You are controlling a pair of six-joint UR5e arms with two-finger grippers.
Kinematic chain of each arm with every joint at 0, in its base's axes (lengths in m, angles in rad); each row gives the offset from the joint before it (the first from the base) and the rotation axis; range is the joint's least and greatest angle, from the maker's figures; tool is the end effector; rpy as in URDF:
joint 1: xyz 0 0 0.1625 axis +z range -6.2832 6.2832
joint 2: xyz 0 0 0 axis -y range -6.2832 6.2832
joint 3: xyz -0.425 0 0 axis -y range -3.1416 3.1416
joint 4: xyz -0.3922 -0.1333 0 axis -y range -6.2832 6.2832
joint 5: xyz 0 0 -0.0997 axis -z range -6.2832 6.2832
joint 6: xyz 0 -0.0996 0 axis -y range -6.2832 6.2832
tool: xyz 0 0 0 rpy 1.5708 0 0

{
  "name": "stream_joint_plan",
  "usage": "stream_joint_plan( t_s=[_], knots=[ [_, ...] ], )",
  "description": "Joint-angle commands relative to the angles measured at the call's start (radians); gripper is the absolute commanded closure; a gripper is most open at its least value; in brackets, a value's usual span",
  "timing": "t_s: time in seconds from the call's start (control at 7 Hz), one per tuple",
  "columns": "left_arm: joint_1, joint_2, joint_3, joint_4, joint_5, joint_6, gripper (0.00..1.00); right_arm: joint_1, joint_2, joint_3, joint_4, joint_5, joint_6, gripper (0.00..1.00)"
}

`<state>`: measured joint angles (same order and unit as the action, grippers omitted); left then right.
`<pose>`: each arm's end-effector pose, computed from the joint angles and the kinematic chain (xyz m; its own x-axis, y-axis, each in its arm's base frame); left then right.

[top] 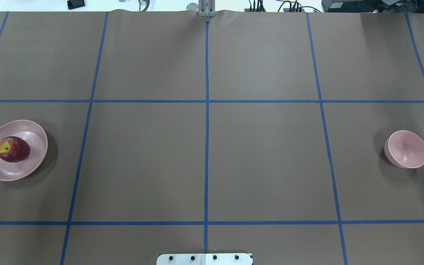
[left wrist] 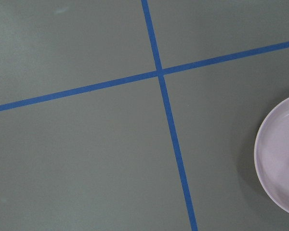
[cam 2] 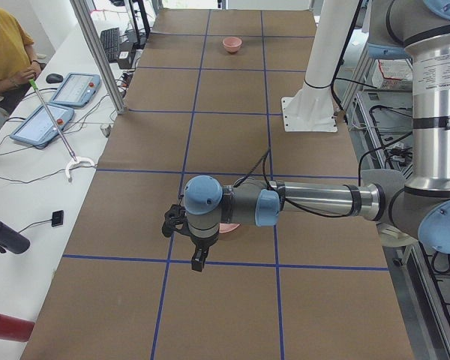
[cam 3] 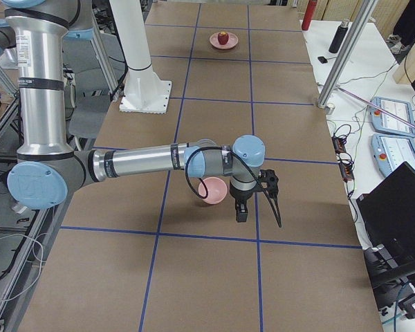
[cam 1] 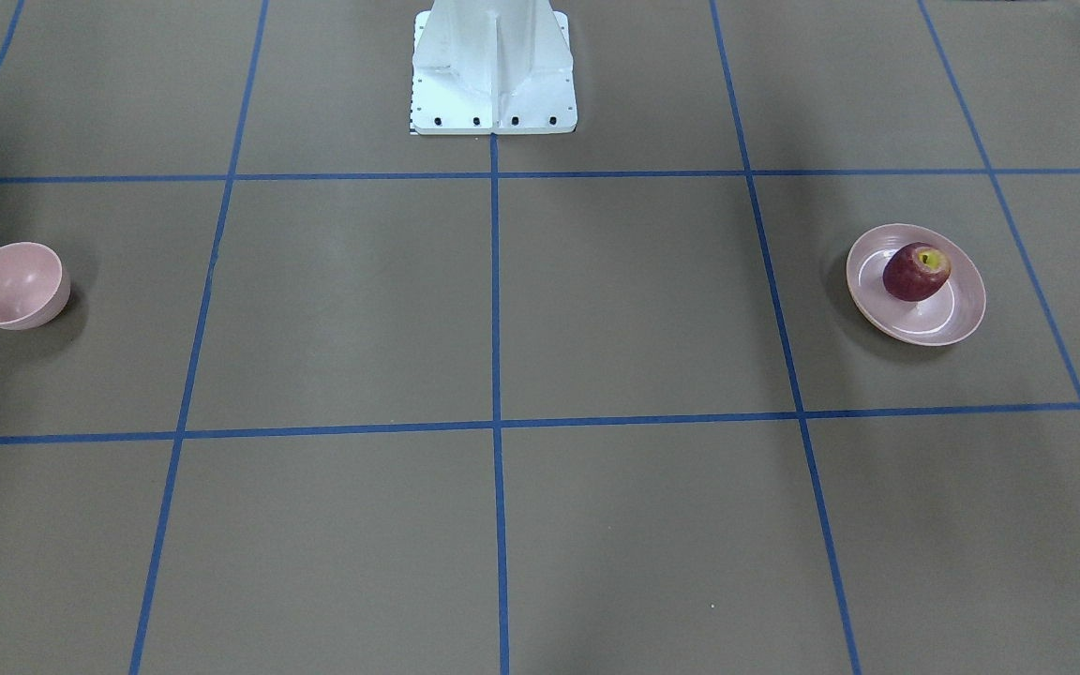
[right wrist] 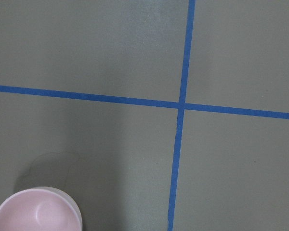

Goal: Move apple from plate to bowl
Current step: 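Move the right gripper down toward the small pink bowl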

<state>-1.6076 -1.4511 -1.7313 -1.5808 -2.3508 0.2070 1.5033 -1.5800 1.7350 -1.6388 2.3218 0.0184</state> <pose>-0.0796 -0.4417 0.6341 0.7041 0.2145 -0.6769 -0.1103 0.9748 0.1941 0.0322 -0.4925 0.5908 0.7265 -0.0902 0.6813 0.0538 0.9958 0.0744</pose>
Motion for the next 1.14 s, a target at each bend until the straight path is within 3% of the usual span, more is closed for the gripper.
stream_joint_plan(
  t_s=[0.0,0.57,0.71,1.0],
  knots=[
    [0.000,-0.002,-0.002,-0.001,-0.001,-0.001,0.02,0.000,0.000,0.003,0.000,0.002,0.000,0.00],
    [0.002,-0.003,0.012,-0.117,0.001,0.000,0.02,-0.023,-0.021,0.021,0.002,0.027,0.002,0.00],
    [0.002,0.000,0.037,-0.120,-0.008,0.000,0.02,-0.047,-0.081,0.029,0.101,0.028,0.035,0.00],
    [0.002,0.000,0.050,-0.120,-0.008,0.000,0.02,-0.211,-0.260,0.023,0.630,0.015,0.452,0.00]
  ],
)
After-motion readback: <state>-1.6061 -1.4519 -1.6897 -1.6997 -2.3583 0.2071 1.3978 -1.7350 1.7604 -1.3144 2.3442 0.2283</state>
